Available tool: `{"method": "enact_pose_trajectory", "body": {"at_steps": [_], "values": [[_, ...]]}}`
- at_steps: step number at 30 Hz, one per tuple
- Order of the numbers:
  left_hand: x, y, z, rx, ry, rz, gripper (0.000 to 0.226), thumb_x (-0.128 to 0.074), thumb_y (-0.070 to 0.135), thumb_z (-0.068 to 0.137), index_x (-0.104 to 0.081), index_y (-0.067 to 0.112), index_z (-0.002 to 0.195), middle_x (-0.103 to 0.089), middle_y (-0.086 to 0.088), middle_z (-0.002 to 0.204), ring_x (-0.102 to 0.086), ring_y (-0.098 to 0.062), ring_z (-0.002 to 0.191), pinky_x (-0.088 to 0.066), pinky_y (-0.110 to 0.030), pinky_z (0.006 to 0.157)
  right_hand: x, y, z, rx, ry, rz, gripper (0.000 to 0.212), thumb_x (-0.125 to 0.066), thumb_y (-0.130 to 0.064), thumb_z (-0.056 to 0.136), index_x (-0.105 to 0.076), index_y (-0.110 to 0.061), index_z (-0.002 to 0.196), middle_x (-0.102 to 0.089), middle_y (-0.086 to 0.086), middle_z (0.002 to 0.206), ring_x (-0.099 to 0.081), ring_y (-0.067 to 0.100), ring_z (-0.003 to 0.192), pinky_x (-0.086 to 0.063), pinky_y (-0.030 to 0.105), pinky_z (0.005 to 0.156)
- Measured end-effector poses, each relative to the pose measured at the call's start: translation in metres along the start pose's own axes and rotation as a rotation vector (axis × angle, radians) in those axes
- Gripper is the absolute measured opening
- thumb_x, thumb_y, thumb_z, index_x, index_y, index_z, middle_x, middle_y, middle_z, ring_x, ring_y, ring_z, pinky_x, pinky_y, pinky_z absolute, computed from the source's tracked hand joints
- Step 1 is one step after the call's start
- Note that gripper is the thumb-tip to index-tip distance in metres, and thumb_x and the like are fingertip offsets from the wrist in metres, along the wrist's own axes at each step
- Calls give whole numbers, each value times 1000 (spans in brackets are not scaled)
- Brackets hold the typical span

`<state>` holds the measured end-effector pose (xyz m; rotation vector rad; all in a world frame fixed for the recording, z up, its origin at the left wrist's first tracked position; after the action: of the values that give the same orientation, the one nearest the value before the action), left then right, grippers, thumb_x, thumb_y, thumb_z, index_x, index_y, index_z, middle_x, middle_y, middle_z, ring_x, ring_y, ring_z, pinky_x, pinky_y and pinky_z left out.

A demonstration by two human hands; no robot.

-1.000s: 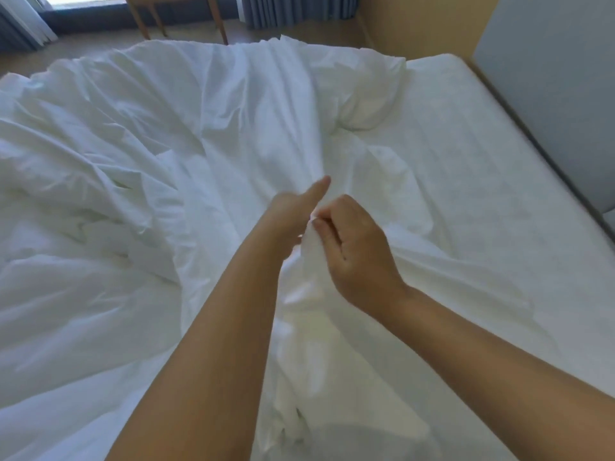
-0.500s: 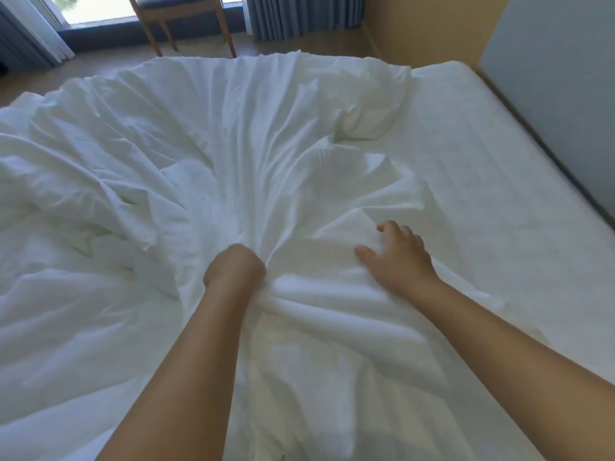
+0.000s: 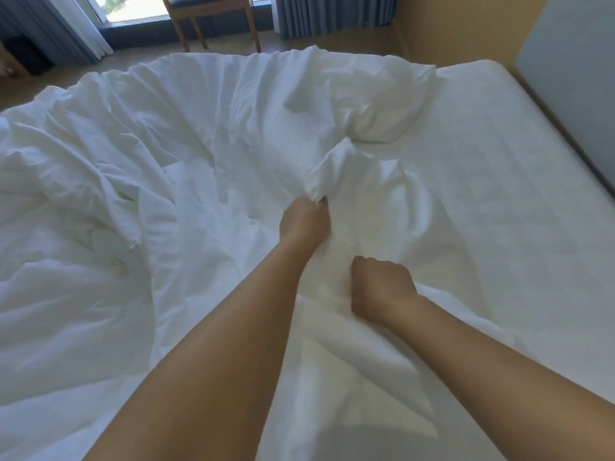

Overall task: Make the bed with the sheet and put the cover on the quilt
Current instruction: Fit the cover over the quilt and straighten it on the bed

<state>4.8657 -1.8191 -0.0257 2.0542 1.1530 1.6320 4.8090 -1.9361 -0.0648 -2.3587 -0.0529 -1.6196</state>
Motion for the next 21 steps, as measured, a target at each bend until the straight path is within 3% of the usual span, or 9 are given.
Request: {"method": "enact_pose_trajectory", "body": {"at_steps": [2,5,7,9,11,14,17,19,21], "values": [[3,55,-5,-136,-11,-288,38,-42,32,97,-63,3,85,-64,-18,92,-61,-31,90,-48,-36,78,36,24,-6,-79,176,232,23,-42,-14,86,-54,-7,105,-62,16,107,-59,35,99,-39,32,72],[-6,146,-6,-223,-66,-579,36,-45,33,95,-60,4,112,-62,-13,109,-59,-28,98,-49,-36,89,131,115,-50,-230,733,585,21,-35,-15,69,-51,-1,74,-53,20,69,-50,37,70,-38,41,61],[-49,185,-16,-274,-206,-521,42,-43,35,97,-54,3,122,-60,-14,115,-59,-30,96,-50,-37,86,144,179,-82,-373,873,678,19,-38,-9,70,-47,7,73,-45,22,63,-39,36,60,-36,42,53],[-126,187,-33,-274,-404,-320,49,-41,38,97,-50,-1,126,-57,-23,122,-59,-35,103,-48,-38,88,100,228,-99,-604,704,688,24,-39,-16,66,-50,4,70,-50,19,67,-43,28,63,-33,39,56],[-190,147,-51,-245,-530,17,64,-42,50,92,-43,1,133,-49,-23,132,-50,-35,118,-41,-40,98,30,249,-102,-758,435,741,35,-38,-24,59,-58,0,74,-59,23,80,-52,34,74,-33,36,62],[-224,77,-52,-218,-441,538,76,-37,65,88,-33,9,139,-36,-13,139,-34,-32,128,-31,-48,102,-31,264,-99,-865,356,909,32,-51,-29,82,-62,1,87,-63,24,92,-57,36,86,-35,33,66],[-220,52,-47,-64,-367,447,88,-36,75,81,-37,7,136,-40,-13,135,-38,-33,126,-34,-44,103,-52,264,-87,-833,352,1192,29,-54,-36,90,-56,-10,77,-59,8,77,-55,26,77,-39,33,65],[-221,54,-43,57,-397,345,94,-36,83,74,-47,6,128,-51,-12,125,-48,-32,119,-38,-41,101,-64,252,-79,-779,249,1380,37,-62,-47,84,-64,-12,96,-67,5,91,-64,24,86,-51,34,78],[-226,66,-48,161,-481,195,92,-41,86,67,-57,9,114,-62,-8,110,-57,-30,109,-45,-36,93,-53,238,-71,-676,167,1438,36,-66,-40,83,-64,-14,108,-69,5,100,-66,22,91,-53,35,84]]}}
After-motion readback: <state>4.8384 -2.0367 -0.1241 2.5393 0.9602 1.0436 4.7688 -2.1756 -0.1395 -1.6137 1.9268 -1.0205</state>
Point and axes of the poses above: each hand's wrist, its own z-axis towards the middle knuckle, its own x-axis out of the back of the hand, y = z × x, the point moved 8 cm from there along z, towards the middle knuckle
